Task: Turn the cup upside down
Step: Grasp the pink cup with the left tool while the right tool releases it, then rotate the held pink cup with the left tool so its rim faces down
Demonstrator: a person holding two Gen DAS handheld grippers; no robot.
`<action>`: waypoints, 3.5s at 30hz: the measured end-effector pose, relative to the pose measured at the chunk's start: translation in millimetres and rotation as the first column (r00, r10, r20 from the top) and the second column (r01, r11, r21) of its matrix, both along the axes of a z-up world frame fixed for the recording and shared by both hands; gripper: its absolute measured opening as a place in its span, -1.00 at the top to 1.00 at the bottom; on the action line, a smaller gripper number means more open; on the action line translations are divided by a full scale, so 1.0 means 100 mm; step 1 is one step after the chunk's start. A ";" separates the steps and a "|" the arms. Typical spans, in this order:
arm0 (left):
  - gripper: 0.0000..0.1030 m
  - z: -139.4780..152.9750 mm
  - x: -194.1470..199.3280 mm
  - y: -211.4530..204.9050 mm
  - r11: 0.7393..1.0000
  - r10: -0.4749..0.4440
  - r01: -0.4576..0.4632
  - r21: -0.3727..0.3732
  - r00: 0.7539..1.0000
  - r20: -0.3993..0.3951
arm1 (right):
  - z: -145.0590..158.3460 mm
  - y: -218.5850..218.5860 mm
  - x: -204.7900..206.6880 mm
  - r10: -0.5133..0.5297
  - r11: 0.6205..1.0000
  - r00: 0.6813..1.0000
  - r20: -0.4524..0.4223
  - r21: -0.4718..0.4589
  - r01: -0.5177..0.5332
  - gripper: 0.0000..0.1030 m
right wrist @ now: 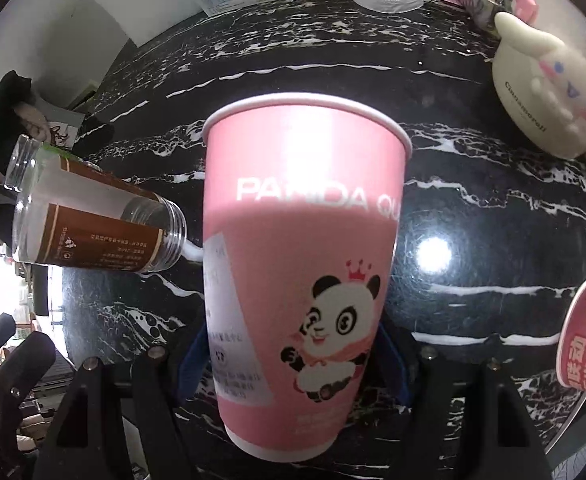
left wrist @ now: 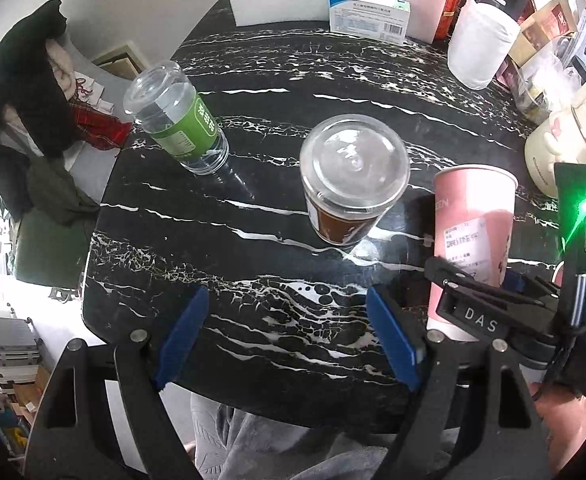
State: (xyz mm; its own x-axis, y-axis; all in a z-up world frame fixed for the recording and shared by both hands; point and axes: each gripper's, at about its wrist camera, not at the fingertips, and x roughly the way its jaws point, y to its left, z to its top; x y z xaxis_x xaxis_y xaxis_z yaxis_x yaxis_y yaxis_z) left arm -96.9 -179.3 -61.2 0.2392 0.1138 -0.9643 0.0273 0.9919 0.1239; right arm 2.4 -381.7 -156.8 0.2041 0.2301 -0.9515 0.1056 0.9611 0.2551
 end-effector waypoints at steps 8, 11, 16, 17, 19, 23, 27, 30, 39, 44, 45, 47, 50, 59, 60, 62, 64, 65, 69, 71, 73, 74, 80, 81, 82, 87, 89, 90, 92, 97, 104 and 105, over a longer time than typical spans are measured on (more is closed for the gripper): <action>-0.56 0.09 0.04 -0.05 1.000 -0.011 0.011 0.007 1.000 0.009 | 0.20 -0.11 -0.04 0.011 1.000 1.000 0.030 0.007 -0.011 -0.66; -0.56 0.13 0.05 -0.10 1.000 -0.022 0.022 -0.003 1.000 0.012 | 0.37 -0.20 -0.11 0.005 1.000 0.999 0.045 0.025 -0.006 -0.66; -0.56 0.16 0.04 -0.28 0.997 -0.069 0.069 -0.039 0.998 0.014 | 0.75 -0.44 -0.32 0.004 1.000 0.996 0.092 -0.005 -0.004 -0.66; -0.56 0.15 0.03 -0.33 0.996 -0.080 0.081 -0.049 0.997 0.011 | 0.79 -0.48 -0.35 0.002 1.000 0.996 0.094 -0.014 -0.001 -0.66; -0.56 0.11 0.03 -0.44 0.992 -0.103 0.103 -0.072 0.995 0.000 | 0.87 -0.57 -0.44 -0.002 0.999 0.996 0.092 -0.041 0.006 -0.66; -0.56 -0.04 0.02 -0.66 0.981 -0.157 0.151 -0.122 0.987 -0.042 | 0.88 -0.69 -0.55 -0.001 0.995 0.998 0.060 -0.101 0.007 -0.66; -0.56 -0.25 0.03 -0.85 0.966 -0.204 0.184 -0.182 0.974 -0.096 | 0.80 -0.74 -0.64 0.010 0.988 0.999 0.038 -0.154 -0.004 -0.66; -0.56 -0.38 0.05 -0.95 0.958 -0.229 0.201 -0.204 0.965 -0.124 | 0.68 -0.79 -0.70 0.000 0.989 1.000 0.005 -0.149 0.001 -0.66; -0.56 -0.67 0.17 -1.18 0.943 -0.279 0.235 -0.235 0.944 -0.176 | 0.41 -0.88 -0.83 -0.013 0.988 0.998 -0.059 -0.155 0.003 -0.66; -0.56 -0.80 0.21 -1.27 0.942 -0.294 0.246 -0.230 0.934 -0.201 | 0.33 -0.90 -0.87 -0.022 0.988 0.997 -0.079 -0.151 0.010 -0.66; -0.56 -0.82 0.22 -1.28 0.942 -0.295 0.247 -0.228 0.933 -0.207 | 0.31 -0.90 -0.88 -0.023 0.989 0.996 -0.083 -0.148 0.010 -0.66; -0.56 -0.88 0.23 -1.31 0.942 -0.299 0.250 -0.226 0.929 -0.217 | 0.29 -0.91 -0.89 -0.025 0.989 0.996 -0.090 -0.147 0.012 -0.66; -0.56 -0.97 0.24 -1.36 0.943 -0.301 0.251 -0.220 0.925 -0.231 | 0.25 -0.92 -0.90 -0.031 0.990 0.995 -0.097 -0.142 0.017 -0.66; -0.44 -1.21 0.27 -1.37 0.950 -0.298 0.250 -0.189 0.907 -0.298 | 0.22 -0.94 -0.90 -0.050 0.990 0.993 -0.104 -0.134 0.035 -0.66; -0.33 -1.21 0.27 -1.37 0.953 -0.295 0.259 -0.156 0.912 -0.286 | 0.22 -0.94 -0.91 -0.051 0.990 0.993 -0.104 -0.133 0.037 -0.66; -0.28 -1.21 0.26 -1.38 0.948 -0.311 0.275 -0.162 0.910 -0.274 | 0.21 -0.95 -0.88 -0.051 0.991 0.993 -0.104 -0.132 0.037 -0.66; -0.27 -1.19 0.27 -1.35 0.941 -0.314 0.263 -0.212 0.911 -0.268 | 0.21 -0.96 -0.87 -0.051 0.991 0.993 -0.102 -0.130 0.037 -0.66; -0.27 -1.17 0.27 -1.33 0.942 -0.311 0.258 -0.216 0.914 -0.262 | 0.21 -0.97 -0.85 -0.051 0.991 0.994 -0.101 -0.128 0.037 -0.66; -0.27 -1.08 0.26 -1.33 0.939 -0.329 0.290 -0.183 0.911 -0.247 | 0.25 -0.98 -0.80 -0.053 0.991 0.995 -0.086 -0.124 0.042 -0.66; -0.27 -1.00 0.28 -1.31 0.938 -0.335 0.298 -0.179 0.912 -0.236 | 0.28 -0.98 -0.77 -0.051 0.992 0.996 -0.078 -0.122 0.041 -0.66; -0.27 -0.90 0.28 -1.30 0.935 -0.345 0.316 -0.159 0.912 -0.220 | 0.30 -0.97 -0.75 -0.050 0.992 0.996 -0.072 -0.123 0.041 -0.66; -0.27 -0.87 0.28 -1.30 0.935 -0.349 0.323 -0.148 0.912 -0.214 | 0.31 -0.97 -0.74 -0.050 0.992 0.996 -0.069 -0.120 0.042 -0.66; -0.27 -0.62 0.29 -1.32 0.929 -0.369 0.355 -0.104 0.906 -0.205 | 0.42 -0.97 -0.72 -0.050 0.992 0.998 -0.047 -0.118 0.044 -0.66; -0.27 -0.61 0.30 -1.37 0.928 -0.372 0.360 -0.096 0.905 -0.205 | 0.45 -0.97 -0.72 -0.052 0.992 0.998 -0.043 -0.121 0.047 -0.66; -0.27 -0.57 0.32 -1.37 0.927 -0.375 0.364 -0.091 0.904 -0.206 | 0.48 -0.97 -0.75 -0.055 0.991 0.998 -0.038 -0.123 0.050 -0.66; -0.28 -0.38 0.37 -1.41 0.925 -0.379 0.371 -0.077 0.900 -0.214 | 0.61 -1.00 -0.72 -0.070 0.990 0.998 0.000 -0.123 0.070 -0.66; -0.28 -0.35 0.42 -1.40 0.923 -0.384 0.378 -0.067 0.898 -0.216 | 0.66 -1.00 -0.69 -0.073 0.990 0.997 0.020 -0.122 0.074 -0.66; -0.28 -0.33 0.44 -1.39 0.921 -0.388 0.385 -0.060 0.896 -0.216 | 0.69 -1.00 -0.67 -0.073 0.990 0.997 0.030 -0.118 0.076 -0.66; -0.28 -0.29 0.47 -1.37 0.918 -0.394 0.392 -0.052 0.894 -0.211 | 0.74 -0.99 -0.63 -0.071 0.991 0.996 0.050 -0.107 0.076 -0.66; -0.22 -0.20 0.47 -1.34 0.909 -0.415 0.412 -0.056 0.885 -0.211 | 0.88 -0.92 -0.49 -0.067 0.994 0.992 0.103 -0.081 0.075 -0.66; -0.17 -0.18 0.54 -1.40 0.895 -0.445 0.439 -0.075 0.882 -0.157 | 0.95 -0.88 -0.39 -0.078 0.995 0.987 0.137 -0.054 0.086 -0.66; -0.16 -0.17 0.56 -1.41 0.896 -0.444 0.436 -0.082 0.884 -0.150 | 0.95 -0.88 -0.39 -0.083 0.995 0.987 0.135 -0.052 0.091 -0.66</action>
State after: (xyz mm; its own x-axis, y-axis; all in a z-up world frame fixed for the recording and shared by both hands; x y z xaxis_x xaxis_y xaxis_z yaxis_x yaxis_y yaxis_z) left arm -41.3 -320.0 -78.5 0.0968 -0.0106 -0.9952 0.4777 0.8777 0.0371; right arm -36.9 -470.1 -61.3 0.3462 0.1518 -0.9258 0.1581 0.9633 0.2171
